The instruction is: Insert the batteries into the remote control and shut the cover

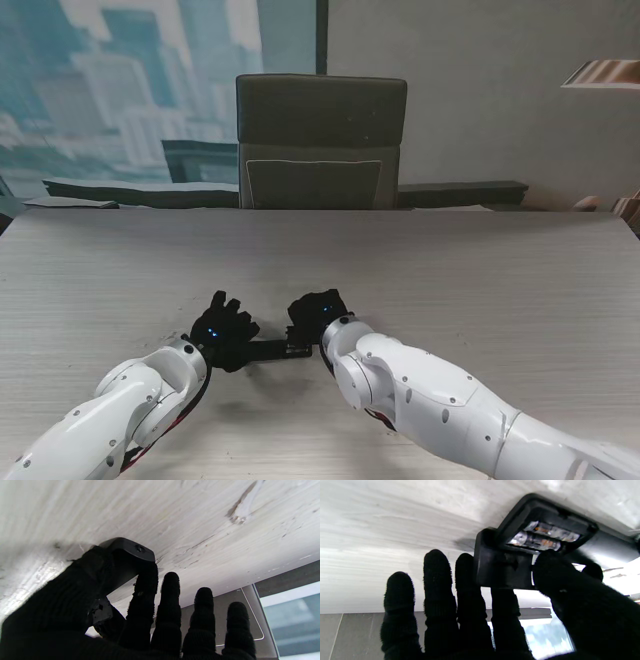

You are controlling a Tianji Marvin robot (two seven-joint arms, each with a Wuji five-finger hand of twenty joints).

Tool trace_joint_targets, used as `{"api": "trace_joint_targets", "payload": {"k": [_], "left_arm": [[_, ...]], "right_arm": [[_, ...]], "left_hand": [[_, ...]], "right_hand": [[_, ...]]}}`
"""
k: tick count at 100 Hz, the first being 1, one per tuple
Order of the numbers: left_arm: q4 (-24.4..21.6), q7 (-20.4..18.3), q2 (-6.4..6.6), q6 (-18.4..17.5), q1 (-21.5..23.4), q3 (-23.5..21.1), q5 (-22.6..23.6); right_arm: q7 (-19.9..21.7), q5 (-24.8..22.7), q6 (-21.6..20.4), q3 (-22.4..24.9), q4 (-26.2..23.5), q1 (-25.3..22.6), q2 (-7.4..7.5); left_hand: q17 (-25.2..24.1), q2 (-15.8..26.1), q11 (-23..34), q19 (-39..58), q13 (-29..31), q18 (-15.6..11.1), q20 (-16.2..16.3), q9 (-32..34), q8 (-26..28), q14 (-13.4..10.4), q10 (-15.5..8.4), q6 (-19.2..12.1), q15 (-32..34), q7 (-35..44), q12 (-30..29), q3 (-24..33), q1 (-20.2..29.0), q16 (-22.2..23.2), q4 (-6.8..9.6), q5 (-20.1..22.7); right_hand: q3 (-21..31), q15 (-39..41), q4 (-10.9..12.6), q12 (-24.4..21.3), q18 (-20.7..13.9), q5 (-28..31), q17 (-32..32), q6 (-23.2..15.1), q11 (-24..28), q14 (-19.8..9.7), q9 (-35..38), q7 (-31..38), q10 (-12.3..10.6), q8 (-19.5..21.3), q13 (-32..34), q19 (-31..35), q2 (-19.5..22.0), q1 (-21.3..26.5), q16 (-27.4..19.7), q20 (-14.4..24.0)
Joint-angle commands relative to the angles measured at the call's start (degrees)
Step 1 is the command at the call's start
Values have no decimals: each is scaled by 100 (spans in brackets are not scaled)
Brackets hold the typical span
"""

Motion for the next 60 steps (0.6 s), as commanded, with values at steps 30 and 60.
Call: {"api": "trace_joint_targets", "payload": {"k": [30,60], "left_arm": [[89,-89,9,20,45,51,65],[71,-86,13,19,50,49,111]], "right_arm": [[46,-143,-86,111,-268,-232,96],[15,-160,-125,144,-340,-304,109]], "left_hand": [[-31,207,3,75,32,79,-100,-56,187,-30,-60,-908,-2,486,46,425,695,-65,341,489],[-36,160,-12,66,17,88,-104,-71,194,-13,-48,-878,-13,329,44,415,521,-68,375,464]], "right_hand": [[116,0,-210,96,80,-18,-33,-30,-18,-19,-12,148,94,-177,-7,-9,-187,202,98,-6],[123,-3,-252,90,88,2,-28,-61,-25,-16,14,222,88,-250,14,-7,-223,235,91,-6]]}}
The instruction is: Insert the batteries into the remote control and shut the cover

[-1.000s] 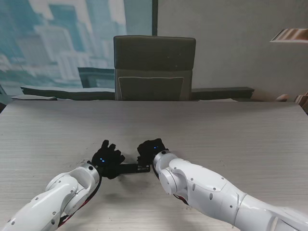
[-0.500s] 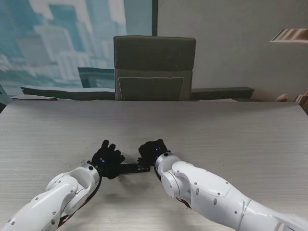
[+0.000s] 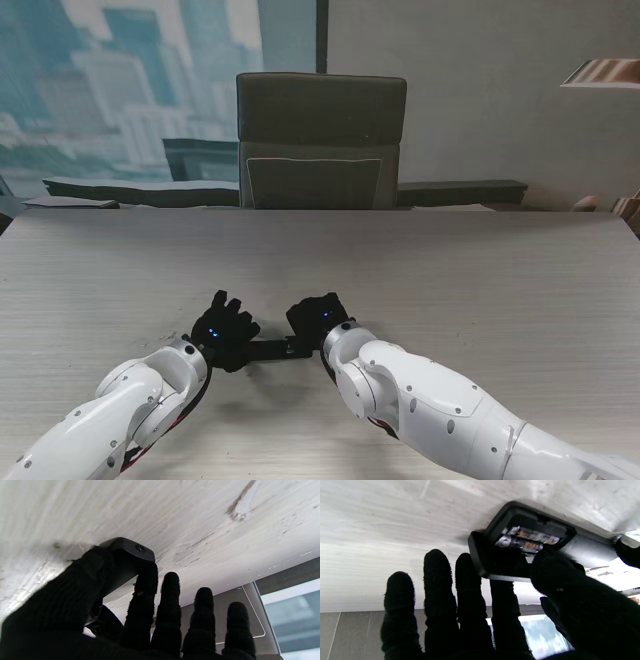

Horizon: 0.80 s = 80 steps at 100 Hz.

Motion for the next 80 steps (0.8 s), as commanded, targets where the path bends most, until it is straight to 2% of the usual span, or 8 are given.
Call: {"api": "trace_joint_targets", "payload": {"k": [1,25,33,40,43,58,68,80], "left_arm": [[65,-135,8,18,59,21,33],[44,-146,9,17,83,-2,59],[37,-148,10,16,89,-6,66],[20,-156,9,13,97,-17,69],[13,-164,9,11,100,-21,72],[-3,-187,9,7,108,-30,77],[-29,-205,9,2,122,-47,94],[-48,-209,9,-7,133,-57,113]], "right_arm": [[74,-19,-40,2,-91,-73,10],[51,-110,-21,61,-216,-170,45],[55,-148,-27,86,-264,-203,64],[65,-176,-27,100,-299,-225,79],[65,-185,-25,105,-310,-236,83],[41,-213,-7,125,-344,-291,91],[-4,-232,15,162,-372,-327,89],[-96,-333,17,245,-431,-378,100]], "left_hand": [[-36,160,-12,66,14,89,-104,-72,212,-11,-52,-877,-15,397,44,416,522,-68,376,469],[-37,168,-17,61,20,89,-107,-66,286,-16,-38,-913,-17,512,45,418,533,-68,378,500],[-34,167,-19,60,26,88,-108,-66,285,-14,-41,-917,-16,526,45,425,547,-67,376,497],[-36,169,-19,58,25,87,-108,-65,284,-13,-34,-919,-17,535,45,430,559,-67,375,504],[-33,167,-20,60,26,89,-108,-67,282,-15,-47,-922,-16,536,45,428,561,-66,373,502],[-31,172,-17,62,31,89,-107,-63,279,-15,-44,-927,-13,550,47,433,575,-65,371,507],[-31,169,-15,62,24,84,-107,-61,276,-15,-50,-931,-14,554,47,429,589,-65,366,504],[-30,177,-15,62,20,84,-107,-60,270,-13,-43,-934,-14,552,47,423,578,-65,364,495]], "right_hand": [[120,-5,-155,88,88,7,-28,-72,-25,-13,14,150,87,-86,12,-7,-162,99,89,-1],[116,-12,-77,85,97,40,-29,-42,-34,-8,-14,91,92,-93,-11,-10,-169,-91,86,-3],[54,-8,166,85,94,121,-34,-5,-39,4,-21,-97,105,114,-14,-14,-122,-298,90,-5],[6,-17,579,86,92,195,-45,39,-46,5,-29,-368,108,705,-27,-16,-45,-509,91,-6],[-12,-18,618,87,88,195,-51,49,-47,6,-29,-389,117,764,-31,-17,-48,-552,91,-6],[-74,-10,623,91,91,234,-56,36,-41,5,-6,-442,106,890,-19,-10,223,-629,94,-1],[-139,8,113,89,78,194,-46,-53,-36,-7,25,-224,92,396,15,11,473,-378,93,13],[-165,18,58,91,70,156,-25,-69,-23,-13,37,-141,83,294,26,28,556,-344,95,20]]}}
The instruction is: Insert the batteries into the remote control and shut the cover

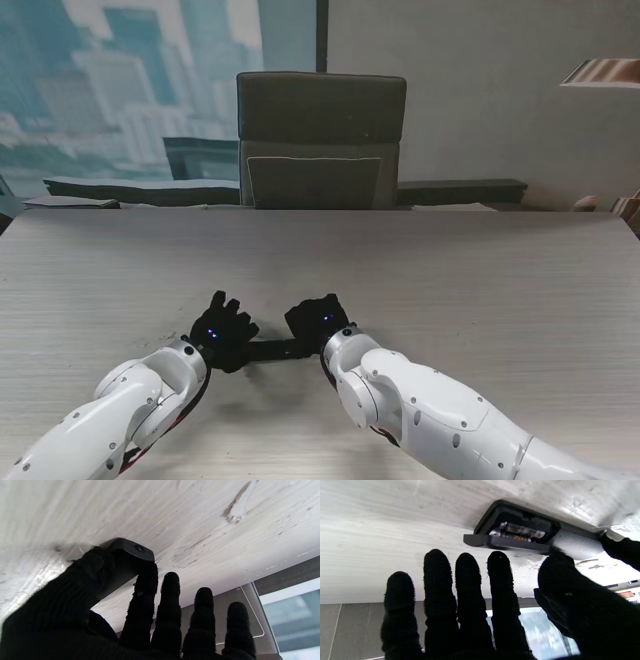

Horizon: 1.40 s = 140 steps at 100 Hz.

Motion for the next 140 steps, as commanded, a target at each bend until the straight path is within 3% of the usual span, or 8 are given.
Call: {"api": "trace_joint_targets", "payload": {"k": [1,16,28,32,36,51,83,140], "left_arm": [[20,-125,16,1,67,11,22],[21,-109,16,-5,64,15,24],[29,-100,16,-5,54,25,18],[31,-101,16,-5,52,28,16],[31,-102,16,-5,51,29,15],[31,-108,15,-4,50,28,12],[35,-111,13,5,50,29,-6],[37,-142,13,7,41,38,-21]], "right_arm": [[7,-62,-2,36,-90,-72,10],[-94,-179,82,95,-93,-75,8],[-119,-188,514,21,-17,-5,-52],[-90,-177,696,-27,3,31,-70],[-38,-158,839,-67,20,64,-83],[238,46,1202,-214,97,201,-117],[541,290,1348,-410,184,293,-115],[521,461,1383,-541,391,242,-168]], "left_hand": [[-30,157,-14,62,26,85,-105,-57,269,-19,-49,-930,-12,573,47,422,577,-64,364,494],[-33,157,-21,63,15,86,-104,-70,247,-10,-39,-947,-14,524,46,417,569,-65,369,433],[-32,157,-23,65,18,83,-103,-76,242,-17,-34,-948,-11,498,46,418,572,-63,368,425],[-31,156,-24,67,12,83,-102,-77,243,-14,-36,-950,-13,496,46,419,573,-64,368,427],[-34,157,-24,66,15,80,-103,-75,246,-13,-36,-954,-12,495,46,419,571,-64,367,427],[-35,166,-27,66,13,85,-103,-81,259,-15,-39,-955,-14,499,46,416,576,-64,366,431],[-32,198,-24,68,18,83,-102,-70,278,-21,-44,-972,-11,526,48,404,618,-63,362,452],[-34,219,-21,73,15,82,-99,-69,280,-14,-48,-973,-13,568,48,382,640,-65,359,483]], "right_hand": [[-25,24,-130,92,65,35,-22,-71,21,-9,33,199,85,-107,30,32,101,67,95,22],[-68,66,-118,100,53,65,30,-79,57,-1,89,280,87,-144,98,75,118,87,106,39],[-215,313,-9,122,38,396,287,-32,178,113,424,452,156,-160,382,383,214,-8,145,173],[-317,493,408,165,60,651,395,-12,270,167,601,327,174,458,508,492,378,-271,111,249],[-478,623,507,197,113,862,470,-9,336,243,771,328,210,759,639,569,485,-489,123,292],[-750,856,520,261,204,1213,576,5,419,404,1049,368,317,976,824,741,650,-705,162,383],[-660,832,517,291,231,1159,483,72,347,437,954,178,371,1075,710,700,499,-574,130,403],[-433,785,454,308,212,1100,420,55,335,395,888,110,336,1181,638,653,478,-549,129,414]]}}
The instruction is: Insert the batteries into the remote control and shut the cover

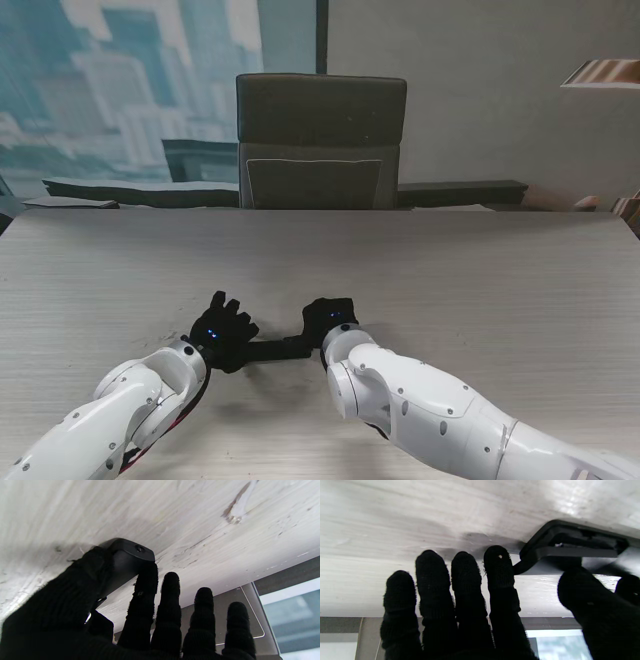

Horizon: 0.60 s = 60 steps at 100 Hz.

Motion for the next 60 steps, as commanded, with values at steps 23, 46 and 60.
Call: {"api": "trace_joint_targets", "payload": {"k": [23,46,60], "left_arm": [[35,-148,5,22,52,19,-11],[33,-176,6,21,42,23,-17],[22,-202,5,26,46,20,-21]], "right_arm": [[19,-59,-65,32,48,-343,59],[-188,-157,-435,220,56,-529,107],[-287,-194,-537,287,75,-596,116]], "left_hand": [[-36,239,-17,69,17,80,-91,-63,274,-15,-40,-966,-10,585,47,375,669,-65,354,508],[-32,252,-13,73,20,85,-89,-58,269,-30,-42,-951,-9,605,47,363,696,-66,344,535],[-32,251,-10,72,24,85,-89,-54,268,-14,-46,-946,-6,618,47,357,703,-65,344,547]], "right_hand": [[245,-19,90,82,159,-79,-123,-137,36,20,-74,-47,140,90,-103,69,14,267,54,67],[353,-218,-561,6,51,-554,-201,-353,26,-202,-332,458,-37,-1019,-295,-9,-198,831,84,24],[378,-252,-696,-14,27,-650,-208,-439,45,-249,-341,714,-85,-1300,-323,-17,-259,953,84,15]]}}
